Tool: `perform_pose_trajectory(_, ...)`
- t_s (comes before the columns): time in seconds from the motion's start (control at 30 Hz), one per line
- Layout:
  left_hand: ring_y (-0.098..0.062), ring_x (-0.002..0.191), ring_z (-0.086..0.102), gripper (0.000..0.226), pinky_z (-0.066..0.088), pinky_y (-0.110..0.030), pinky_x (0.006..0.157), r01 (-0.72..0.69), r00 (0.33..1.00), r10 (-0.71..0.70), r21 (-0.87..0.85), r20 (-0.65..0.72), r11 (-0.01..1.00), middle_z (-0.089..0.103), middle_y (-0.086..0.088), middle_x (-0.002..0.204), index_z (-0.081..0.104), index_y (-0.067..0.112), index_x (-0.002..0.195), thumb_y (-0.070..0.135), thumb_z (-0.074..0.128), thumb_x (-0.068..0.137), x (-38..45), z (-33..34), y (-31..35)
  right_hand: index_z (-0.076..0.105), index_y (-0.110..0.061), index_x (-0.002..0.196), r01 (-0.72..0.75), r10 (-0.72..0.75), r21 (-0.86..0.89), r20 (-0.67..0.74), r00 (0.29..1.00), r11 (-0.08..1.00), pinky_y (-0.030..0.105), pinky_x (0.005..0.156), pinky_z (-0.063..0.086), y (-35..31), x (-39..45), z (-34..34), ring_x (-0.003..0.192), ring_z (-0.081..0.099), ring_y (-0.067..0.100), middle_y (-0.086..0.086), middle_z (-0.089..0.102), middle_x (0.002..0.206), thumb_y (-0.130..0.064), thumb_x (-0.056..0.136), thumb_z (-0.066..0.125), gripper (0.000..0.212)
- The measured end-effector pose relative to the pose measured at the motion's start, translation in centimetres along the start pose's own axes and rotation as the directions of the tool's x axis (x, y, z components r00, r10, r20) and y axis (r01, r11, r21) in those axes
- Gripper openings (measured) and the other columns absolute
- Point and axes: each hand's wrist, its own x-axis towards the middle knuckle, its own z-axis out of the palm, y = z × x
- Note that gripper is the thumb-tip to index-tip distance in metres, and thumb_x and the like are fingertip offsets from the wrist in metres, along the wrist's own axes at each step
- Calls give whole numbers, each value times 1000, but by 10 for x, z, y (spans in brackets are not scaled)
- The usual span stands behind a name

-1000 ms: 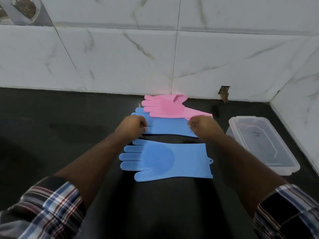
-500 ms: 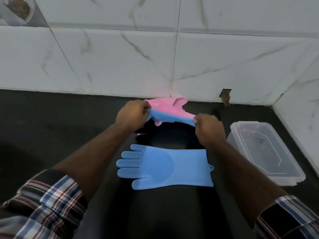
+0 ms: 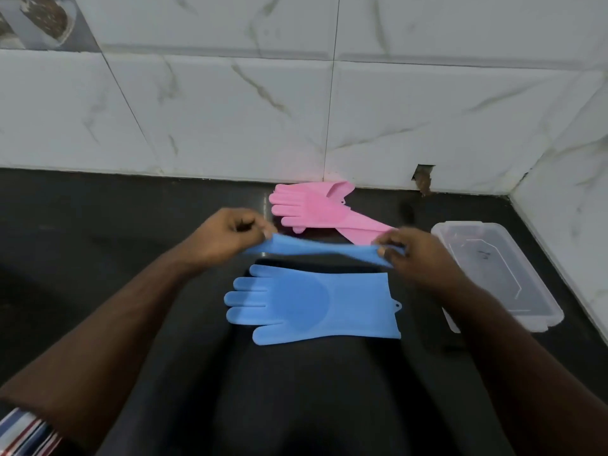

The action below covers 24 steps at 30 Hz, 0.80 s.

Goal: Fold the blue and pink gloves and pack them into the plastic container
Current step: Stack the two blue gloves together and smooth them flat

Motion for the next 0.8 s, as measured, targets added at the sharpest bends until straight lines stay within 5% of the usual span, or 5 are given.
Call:
perform_pose_trajectory(0.13, -14, 95, 71, 14, 52, -31, 88, 157, 983, -160, -34, -91, 987, 77, 3, 93, 76, 16, 82, 23, 67, 91, -49, 15, -40, 72, -28, 109, -160, 187, -100, 390, 902, 982, 22, 94, 43, 16, -47, 23, 94, 54, -1, -14, 61, 115, -25, 86, 74, 23)
perform_pose_trajectory(0.27, -18, 90, 70, 8, 53, -36, 83, 374, 875, -344, 26, -342, 927, 74, 7, 90, 71, 23, 92, 29, 68, 89, -65, 27, -79, 68, -28, 117, -137, 162, -103, 311, 937, 985, 27, 104, 40, 11, -59, 53, 110, 55, 5, -11, 63, 127, -32, 88, 69, 28)
perform_pose_trajectory(0.43, -21, 70, 68, 25, 60, -38, 68, 521, 816, -518, -63, -257, 851, 73, -7, 86, 66, 17, 100, 38, 71, 85, -63, 47, -101, 62, -28, 127, 14, 38, -191, 265, 963, 982, 33, 102, 41, 7, -64, 89, 120, 50, 15, -7, 59, 129, -36, 93, 59, 36)
perform_pose_trajectory(0.6, -21, 70, 70, 23, 62, -40, 72, 476, 795, -500, -157, -344, 865, 74, -7, 87, 66, 15, 100, 25, 75, 81, -56, 44, -101, 69, -9, 91, 26, 15, -168, 237, 972, 985, 42, 85, 49, 1, -71, 100, 92, 57, 20, 5, 67, 96, -22, 96, 49, 24)
perform_pose_trajectory(0.8, -13, 99, 59, 35, 47, -30, 87, 276, 936, -181, 309, -303, 910, 57, 6, 109, 65, 27, 112, 19, 76, 80, -71, 44, -107, 68, -24, 120, 32, 17, -208, 231, 973, 978, 31, 96, 43, 11, -78, 92, 113, 52, 15, -5, 60, 123, -33, 94, 59, 29)
